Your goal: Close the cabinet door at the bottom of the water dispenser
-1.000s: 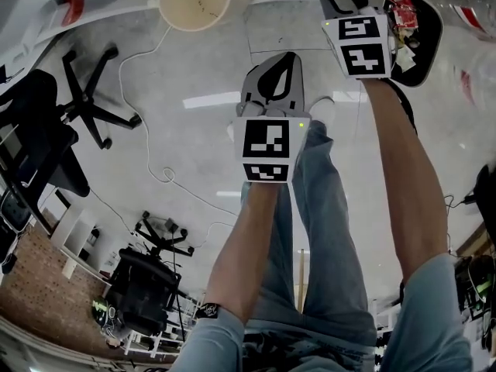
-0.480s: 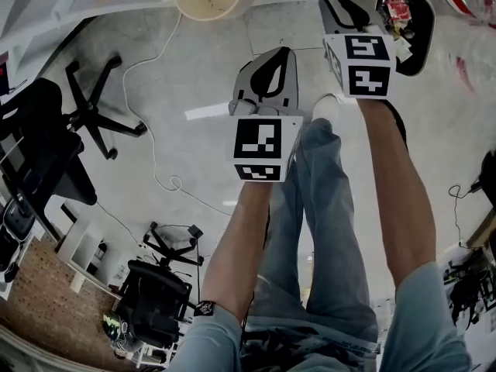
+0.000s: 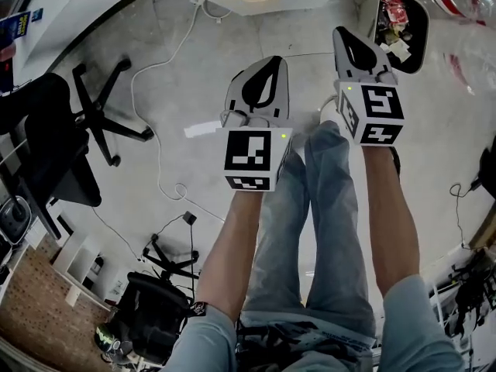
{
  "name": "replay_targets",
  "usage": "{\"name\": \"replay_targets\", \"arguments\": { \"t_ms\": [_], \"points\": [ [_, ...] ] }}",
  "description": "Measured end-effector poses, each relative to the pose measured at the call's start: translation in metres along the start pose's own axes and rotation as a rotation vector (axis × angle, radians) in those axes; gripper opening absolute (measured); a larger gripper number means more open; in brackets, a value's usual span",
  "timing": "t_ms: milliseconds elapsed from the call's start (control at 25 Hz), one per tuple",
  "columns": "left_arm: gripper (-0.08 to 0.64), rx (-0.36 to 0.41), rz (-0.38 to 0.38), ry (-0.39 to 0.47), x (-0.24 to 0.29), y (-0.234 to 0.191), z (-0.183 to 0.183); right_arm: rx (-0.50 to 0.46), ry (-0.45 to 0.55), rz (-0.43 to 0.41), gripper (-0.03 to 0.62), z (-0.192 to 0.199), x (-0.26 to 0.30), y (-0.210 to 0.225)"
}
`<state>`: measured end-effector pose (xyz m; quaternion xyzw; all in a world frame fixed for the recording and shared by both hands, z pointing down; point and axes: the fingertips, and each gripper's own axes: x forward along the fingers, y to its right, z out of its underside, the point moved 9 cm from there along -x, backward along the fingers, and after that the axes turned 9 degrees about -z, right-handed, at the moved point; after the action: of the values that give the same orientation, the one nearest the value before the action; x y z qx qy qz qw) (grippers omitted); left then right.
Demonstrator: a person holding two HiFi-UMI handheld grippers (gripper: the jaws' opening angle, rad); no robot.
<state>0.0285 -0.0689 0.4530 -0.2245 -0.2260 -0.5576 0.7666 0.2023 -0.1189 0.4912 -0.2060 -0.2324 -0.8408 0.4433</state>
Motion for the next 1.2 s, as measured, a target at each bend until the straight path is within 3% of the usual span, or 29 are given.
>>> {"name": "replay_targets", "arguments": {
  "t_ms": [120,400,640,720,920,1200],
  "points": [
    [0.02,0.003,0.01,0.027,-0.028,-0.019,-0.01,0.051,0.048,-0.052,0.028,-0.014,-0.014,-0.029],
    [0.02,-0.011,0.008,0.121,-0.098,-0.059,-0.061,0.015,0.11,-0.132,0.028,-0.075,-0.05,-0.105],
    [0.02,-0.024,-0.036,0.272,-0.157,-0.081,-0.121,-0.003,0.191,-0.166,0.026,-0.144,-0.093,-0.152],
    [0.02,-0.03,-0.057,0.329,-0.177,-0.086,-0.14,-0.032,0.201,-0.165,0.026,-0.167,-0.107,-0.164],
    [0.02,0.009,-0.105,0.341,-0.225,-0.088,-0.184,-0.071,0.231,-0.133,0.027,-0.219,-0.147,-0.188],
    [0.02,0.005,-0.196,0.453,-0.292,-0.097,-0.252,-0.095,0.339,-0.118,0.028,-0.292,-0.195,-0.221]
  ]
}}
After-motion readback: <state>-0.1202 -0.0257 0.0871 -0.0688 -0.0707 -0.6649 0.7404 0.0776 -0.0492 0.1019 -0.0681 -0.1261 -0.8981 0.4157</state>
